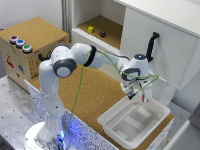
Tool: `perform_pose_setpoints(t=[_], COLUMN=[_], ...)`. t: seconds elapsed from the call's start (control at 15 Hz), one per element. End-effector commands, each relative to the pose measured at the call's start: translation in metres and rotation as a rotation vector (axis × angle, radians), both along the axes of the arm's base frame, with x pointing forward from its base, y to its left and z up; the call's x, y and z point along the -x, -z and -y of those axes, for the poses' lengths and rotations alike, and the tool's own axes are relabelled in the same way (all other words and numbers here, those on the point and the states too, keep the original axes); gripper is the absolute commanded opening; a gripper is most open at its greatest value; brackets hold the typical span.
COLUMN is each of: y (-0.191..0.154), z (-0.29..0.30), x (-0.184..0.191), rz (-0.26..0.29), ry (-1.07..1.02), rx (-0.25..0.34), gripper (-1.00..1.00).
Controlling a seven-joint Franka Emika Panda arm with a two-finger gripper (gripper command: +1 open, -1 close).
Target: Move to the box, then place the pink object
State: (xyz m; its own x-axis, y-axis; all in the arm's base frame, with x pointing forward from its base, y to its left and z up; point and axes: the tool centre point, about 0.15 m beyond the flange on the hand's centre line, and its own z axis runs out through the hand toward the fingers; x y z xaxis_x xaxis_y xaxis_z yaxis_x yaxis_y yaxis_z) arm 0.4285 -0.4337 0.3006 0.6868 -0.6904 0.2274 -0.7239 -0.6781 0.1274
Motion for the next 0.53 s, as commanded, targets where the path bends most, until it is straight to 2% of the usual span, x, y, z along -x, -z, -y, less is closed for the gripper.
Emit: perform_pose_setpoints(t=[0.0,0.27,0.33,0.47], y=[0.044,0.075,0.082,0.085], z=[0.037,0.016,0.011,0.006], x=[0.028,0.053,0.055,0.053], rz=[-0.049,-0.011,0.013,0.027], ry=[0.176,0.263,0.27,0.278], rx=[-0.159,-0.25,-0.28,-0.285], gripper=[-1.0,-1.0,-1.0,-1.0])
